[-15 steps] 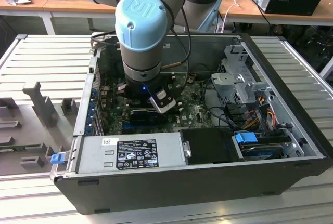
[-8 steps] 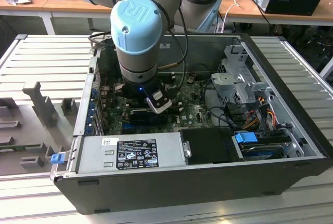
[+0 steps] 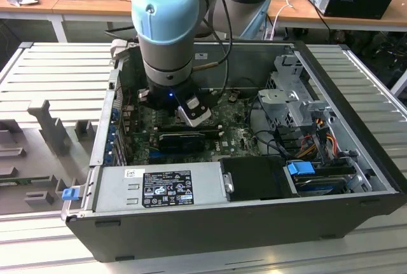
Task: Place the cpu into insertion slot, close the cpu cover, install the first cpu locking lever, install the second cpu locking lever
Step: 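Install the second cpu locking lever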
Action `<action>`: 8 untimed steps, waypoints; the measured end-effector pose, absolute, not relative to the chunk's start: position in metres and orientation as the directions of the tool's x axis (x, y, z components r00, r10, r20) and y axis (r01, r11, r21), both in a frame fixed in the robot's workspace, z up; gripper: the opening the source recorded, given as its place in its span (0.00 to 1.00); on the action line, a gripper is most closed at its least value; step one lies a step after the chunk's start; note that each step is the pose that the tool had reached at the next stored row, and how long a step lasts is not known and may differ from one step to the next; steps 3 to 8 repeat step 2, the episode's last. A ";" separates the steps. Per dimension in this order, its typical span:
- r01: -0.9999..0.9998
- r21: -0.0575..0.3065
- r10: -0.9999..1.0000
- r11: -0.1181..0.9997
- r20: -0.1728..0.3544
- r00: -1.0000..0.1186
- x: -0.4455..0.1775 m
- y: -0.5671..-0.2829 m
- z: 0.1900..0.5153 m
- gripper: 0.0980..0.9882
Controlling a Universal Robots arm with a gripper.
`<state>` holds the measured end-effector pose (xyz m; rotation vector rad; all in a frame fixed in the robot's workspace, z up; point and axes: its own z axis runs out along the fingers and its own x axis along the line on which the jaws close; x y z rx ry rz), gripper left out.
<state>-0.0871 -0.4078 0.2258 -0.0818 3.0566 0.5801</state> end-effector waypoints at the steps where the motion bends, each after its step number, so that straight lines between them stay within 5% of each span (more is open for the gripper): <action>1: -0.057 0.365 -0.046 0.929 -0.039 -0.998 -0.087 -0.408 0.230 0.01; 8: -0.057 0.365 -0.046 0.929 -0.039 -0.998 -0.087 -0.408 0.231 0.01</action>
